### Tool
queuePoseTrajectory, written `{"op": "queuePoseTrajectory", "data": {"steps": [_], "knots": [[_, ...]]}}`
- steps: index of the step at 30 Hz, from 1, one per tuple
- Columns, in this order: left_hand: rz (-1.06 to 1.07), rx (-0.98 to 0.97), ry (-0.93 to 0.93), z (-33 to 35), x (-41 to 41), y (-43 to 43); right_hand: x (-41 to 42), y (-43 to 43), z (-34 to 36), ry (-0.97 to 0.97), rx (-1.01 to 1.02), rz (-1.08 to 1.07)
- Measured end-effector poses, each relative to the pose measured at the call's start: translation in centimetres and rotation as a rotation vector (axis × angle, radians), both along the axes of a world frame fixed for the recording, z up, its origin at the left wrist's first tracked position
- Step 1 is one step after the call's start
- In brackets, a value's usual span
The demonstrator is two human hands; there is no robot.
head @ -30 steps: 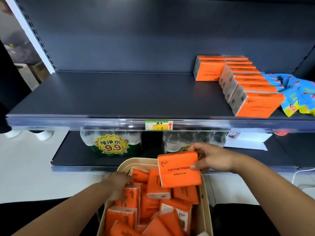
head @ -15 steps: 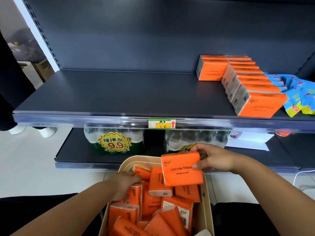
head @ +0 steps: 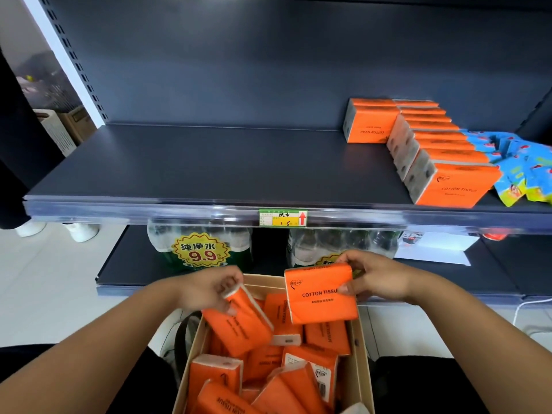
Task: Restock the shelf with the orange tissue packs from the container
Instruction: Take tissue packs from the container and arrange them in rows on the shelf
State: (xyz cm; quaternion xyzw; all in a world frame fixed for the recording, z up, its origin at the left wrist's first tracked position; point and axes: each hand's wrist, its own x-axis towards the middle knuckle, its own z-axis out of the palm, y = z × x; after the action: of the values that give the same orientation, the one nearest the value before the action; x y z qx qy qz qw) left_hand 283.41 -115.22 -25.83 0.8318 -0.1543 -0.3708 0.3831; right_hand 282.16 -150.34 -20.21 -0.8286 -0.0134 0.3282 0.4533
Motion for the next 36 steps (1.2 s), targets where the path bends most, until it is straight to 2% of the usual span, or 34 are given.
{"op": "queuePoseTrajectory", "data": {"steps": [4, 10, 21, 24, 28, 33, 36], "knots": [[0.159, -0.174, 0.101, 1.9, 0.4, -0.3, -0.1, 0.0, 0.2, 0.009, 0.042, -0.063], [0.317, -0.311, 0.126, 3.7, 0.3, -0.2, -0.1, -0.9, 1.2, 0.007, 0.199, -0.184], [0.25, -0.574, -0.012, 12.6, 2.2, -2.5, 2.5, -4.5, 7.7, -0.229, 0.534, -0.38], [0.289, -0.601, -0.128, 14.7, 4.1, -5.8, 5.6, -5.5, 9.7, -0.366, 0.453, -0.441], [0.369, -0.662, -0.27, 15.8, 8.4, -11.1, 9.9, -6.1, 12.3, -0.507, 0.259, -0.382], [0.398, -0.589, -0.38, 14.2, 14.4, -16.6, 15.4, -6.8, 13.3, -0.559, -0.03, -0.285], [0.389, -0.506, -0.427, 12.5, 17.1, -19.0, 17.9, -7.6, 13.3, -0.598, -0.288, -0.227]]}}
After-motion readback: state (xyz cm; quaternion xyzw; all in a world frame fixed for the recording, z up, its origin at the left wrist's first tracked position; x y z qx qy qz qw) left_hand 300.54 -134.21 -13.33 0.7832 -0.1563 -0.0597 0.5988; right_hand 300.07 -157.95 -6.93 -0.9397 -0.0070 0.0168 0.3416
